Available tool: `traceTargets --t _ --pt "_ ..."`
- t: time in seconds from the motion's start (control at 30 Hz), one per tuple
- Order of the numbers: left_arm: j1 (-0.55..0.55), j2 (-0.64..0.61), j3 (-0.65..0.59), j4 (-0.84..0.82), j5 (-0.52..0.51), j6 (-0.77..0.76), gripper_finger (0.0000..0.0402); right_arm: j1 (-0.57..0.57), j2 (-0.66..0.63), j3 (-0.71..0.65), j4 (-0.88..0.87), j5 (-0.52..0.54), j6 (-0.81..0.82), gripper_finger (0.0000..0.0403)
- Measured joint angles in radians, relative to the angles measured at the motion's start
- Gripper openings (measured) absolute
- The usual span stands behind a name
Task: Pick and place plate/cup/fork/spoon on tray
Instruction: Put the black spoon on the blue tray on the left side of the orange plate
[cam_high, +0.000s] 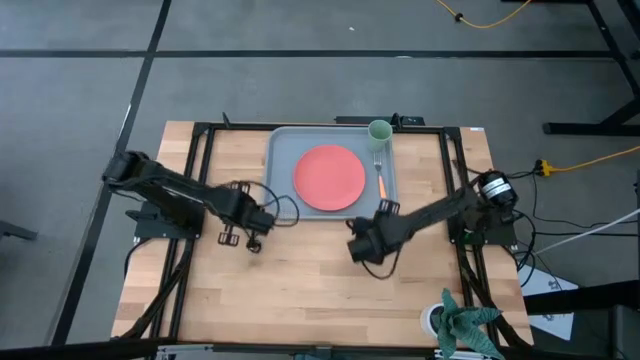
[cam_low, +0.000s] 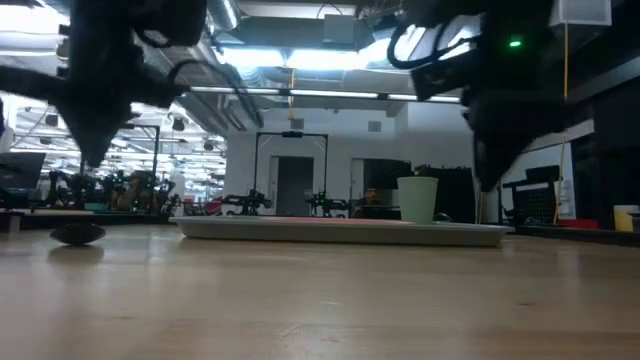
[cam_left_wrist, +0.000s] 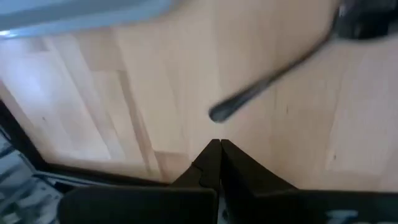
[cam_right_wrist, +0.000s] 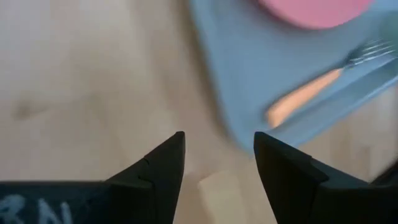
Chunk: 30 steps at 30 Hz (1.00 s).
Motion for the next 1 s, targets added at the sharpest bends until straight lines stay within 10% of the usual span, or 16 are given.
traceTargets --t 0.57,1.0 --pt "0.063 -0.166 0.0 0.117 0.014 -0.069 0.0 -0.087 -0.05 0.001 0.022 0.056 -0.042 0.0196" --pt "0.035 -0.167 -0.029 0.13 0.09 0.156 0.0046 -0.076 -0.05 0.001 0.06 0.155 -0.068 0.0196"
